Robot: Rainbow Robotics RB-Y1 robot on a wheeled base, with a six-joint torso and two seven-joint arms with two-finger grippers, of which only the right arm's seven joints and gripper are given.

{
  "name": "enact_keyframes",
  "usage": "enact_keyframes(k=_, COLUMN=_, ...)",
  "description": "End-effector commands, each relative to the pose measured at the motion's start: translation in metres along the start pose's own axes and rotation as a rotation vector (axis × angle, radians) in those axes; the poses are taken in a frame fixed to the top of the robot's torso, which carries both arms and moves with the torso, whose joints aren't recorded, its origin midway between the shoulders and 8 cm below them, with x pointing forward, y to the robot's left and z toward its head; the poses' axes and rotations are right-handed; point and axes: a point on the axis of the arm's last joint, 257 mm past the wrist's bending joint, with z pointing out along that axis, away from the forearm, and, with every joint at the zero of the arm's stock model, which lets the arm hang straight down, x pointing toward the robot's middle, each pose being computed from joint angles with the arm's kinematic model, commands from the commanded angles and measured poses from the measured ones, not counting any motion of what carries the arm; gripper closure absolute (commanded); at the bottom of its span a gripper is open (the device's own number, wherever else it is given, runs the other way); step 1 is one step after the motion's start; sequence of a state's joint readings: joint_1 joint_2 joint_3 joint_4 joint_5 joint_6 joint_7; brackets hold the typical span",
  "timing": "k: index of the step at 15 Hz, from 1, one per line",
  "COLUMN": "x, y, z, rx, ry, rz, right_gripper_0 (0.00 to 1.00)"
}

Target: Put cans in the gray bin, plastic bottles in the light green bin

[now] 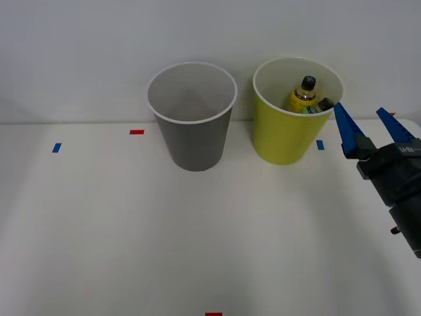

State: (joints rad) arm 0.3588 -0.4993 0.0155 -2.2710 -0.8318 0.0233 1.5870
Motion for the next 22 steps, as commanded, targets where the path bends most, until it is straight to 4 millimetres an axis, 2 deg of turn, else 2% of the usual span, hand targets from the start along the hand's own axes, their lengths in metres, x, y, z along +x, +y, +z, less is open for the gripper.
enact_keyframes(k=1, x=0.016, y=-0.009, z=-0.027, rx=0.045, ry=0.047, rz=-0.025, right_gripper_0=0.0)
enact_keyframes(k=11, x=0.073, y=-0.033, z=-0.122, rx=0.18, ry=0.205, rz=-0.092, right_gripper_0=0.0)
enact_keyframes(k=16, x=0.098, y=-0.044, z=-0.163, rx=0.232, ry=0.312, rz=-0.146, right_gripper_0=0.0)
enact_keyframes(k=19, x=0.107, y=-0.045, z=-0.182, rx=0.262, ry=0.343, rz=-0.158, right_gripper_0=0.0)
enact_keyframes(k=22, x=0.113, y=-0.04, z=-0.193, rx=0.294, ry=0.341, rz=-0.147, right_gripper_0=0.0)
